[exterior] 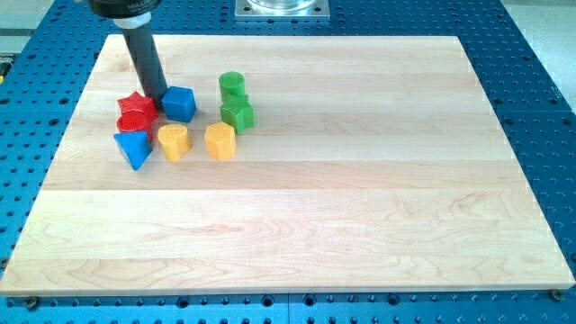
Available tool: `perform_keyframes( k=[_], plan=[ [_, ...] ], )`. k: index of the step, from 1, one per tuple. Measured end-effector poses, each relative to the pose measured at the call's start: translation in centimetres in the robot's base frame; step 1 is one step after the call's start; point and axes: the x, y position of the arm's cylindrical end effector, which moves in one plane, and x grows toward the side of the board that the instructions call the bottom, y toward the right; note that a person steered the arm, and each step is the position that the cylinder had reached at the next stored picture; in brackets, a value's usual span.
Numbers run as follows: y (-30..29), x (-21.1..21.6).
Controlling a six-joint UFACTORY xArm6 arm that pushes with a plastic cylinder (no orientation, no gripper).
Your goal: Place the green blocks at the right of the cube
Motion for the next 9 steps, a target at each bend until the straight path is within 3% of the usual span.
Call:
perform_keyframes(
  k=[1,2,3,6,7,8,9],
  plan=[
    [1.9,-0.4],
    [5.3,-5.8],
    [7.5,-6.4],
    [9.0,-1.4],
    [12.6,-1.1],
    [15.7,2.4],
    [16.0,2.8]
  ],
)
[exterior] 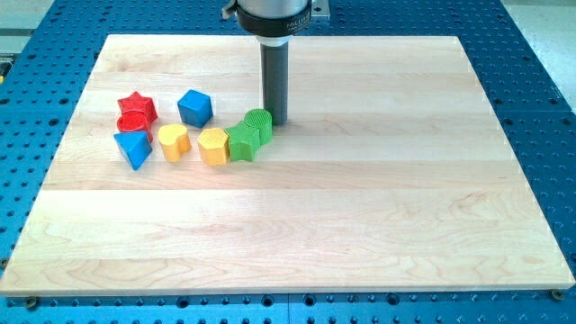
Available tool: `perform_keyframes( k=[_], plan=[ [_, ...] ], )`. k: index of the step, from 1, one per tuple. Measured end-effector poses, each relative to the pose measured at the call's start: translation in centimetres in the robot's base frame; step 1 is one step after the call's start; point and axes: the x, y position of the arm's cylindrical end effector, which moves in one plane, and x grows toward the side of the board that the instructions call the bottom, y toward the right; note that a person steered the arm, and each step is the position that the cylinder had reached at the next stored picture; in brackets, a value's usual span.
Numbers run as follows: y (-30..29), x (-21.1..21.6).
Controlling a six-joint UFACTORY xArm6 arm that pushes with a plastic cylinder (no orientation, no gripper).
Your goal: Place the green blocks at the right of the cube
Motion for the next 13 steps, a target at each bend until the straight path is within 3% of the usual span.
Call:
perform_keyframes(
  k=[1,2,3,5,6,7,8,10,12,13],
  plan=[
    [4.2,3.9],
    [1.7,7.4],
    [-2.1,6.4],
    [-3.6,4.5],
    [-1.1,5.2],
    [-0.4,2.1],
    [-2.5,1.5],
    [-0.1,-0.5],
    [-5.1,-0.4],
    [1.2,4.7]
  ],
)
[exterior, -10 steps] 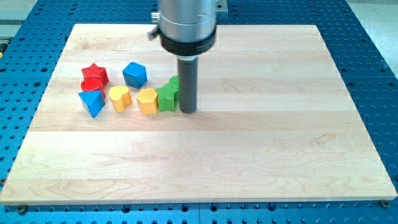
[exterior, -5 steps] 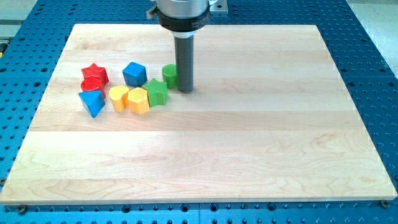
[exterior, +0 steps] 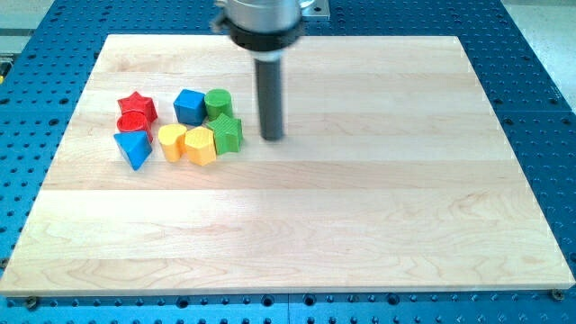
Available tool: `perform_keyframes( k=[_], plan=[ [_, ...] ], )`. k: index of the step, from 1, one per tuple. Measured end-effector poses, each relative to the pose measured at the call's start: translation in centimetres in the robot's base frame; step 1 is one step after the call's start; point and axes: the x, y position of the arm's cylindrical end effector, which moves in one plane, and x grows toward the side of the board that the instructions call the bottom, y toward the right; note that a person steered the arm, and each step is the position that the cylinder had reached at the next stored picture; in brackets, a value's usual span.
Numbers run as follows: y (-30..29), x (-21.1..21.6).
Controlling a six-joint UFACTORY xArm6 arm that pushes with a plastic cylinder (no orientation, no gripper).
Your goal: Place the green blocks at the right of the cube
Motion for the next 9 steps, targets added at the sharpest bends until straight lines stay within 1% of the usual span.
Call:
perform_keyframes(
  k=[1,2,3,4,5,7,8,9],
  plan=[
    [-2.5,2.8],
    [-5.9,2.4],
    [-6.8,1.7],
    [-1.4,1.3],
    [-2.1,-0.8],
    [-6.6,-1.1],
    [-6.8,-1.1],
    [-5.8,-1.4]
  ],
)
